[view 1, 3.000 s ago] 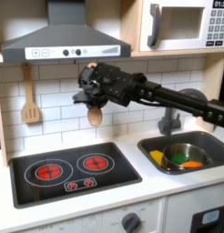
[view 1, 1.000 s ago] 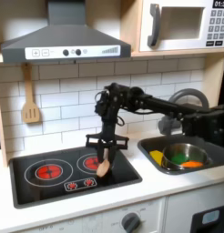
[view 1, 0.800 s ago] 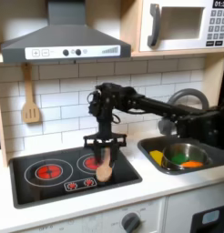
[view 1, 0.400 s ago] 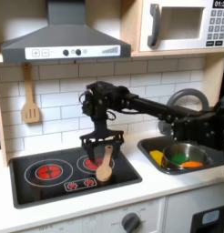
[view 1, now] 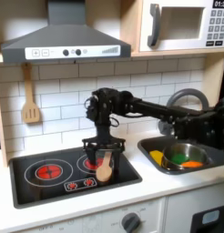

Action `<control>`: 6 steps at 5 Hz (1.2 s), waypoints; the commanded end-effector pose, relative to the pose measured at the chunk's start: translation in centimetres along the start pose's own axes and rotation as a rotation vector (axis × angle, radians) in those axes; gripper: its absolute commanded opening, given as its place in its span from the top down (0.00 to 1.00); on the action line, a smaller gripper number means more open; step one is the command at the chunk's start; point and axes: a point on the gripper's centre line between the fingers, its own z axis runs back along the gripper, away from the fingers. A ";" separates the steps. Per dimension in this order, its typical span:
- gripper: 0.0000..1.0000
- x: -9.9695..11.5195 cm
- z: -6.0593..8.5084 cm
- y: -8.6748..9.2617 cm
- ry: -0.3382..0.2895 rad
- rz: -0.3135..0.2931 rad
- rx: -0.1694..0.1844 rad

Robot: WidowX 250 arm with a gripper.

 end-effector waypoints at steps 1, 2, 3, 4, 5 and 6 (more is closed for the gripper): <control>0.00 0.3 -0.8 -0.1 -0.012 -0.017 0.011; 1.00 0.3 -0.6 0.2 -0.017 -0.004 0.027; 1.00 0.1 -0.4 0.4 -0.028 0.000 0.028; 1.00 -0.1 -0.3 0.4 -0.038 0.005 0.030; 1.00 -0.6 0.1 0.3 -0.090 0.066 0.017; 1.00 -1.4 0.6 0.1 -0.160 0.127 -0.013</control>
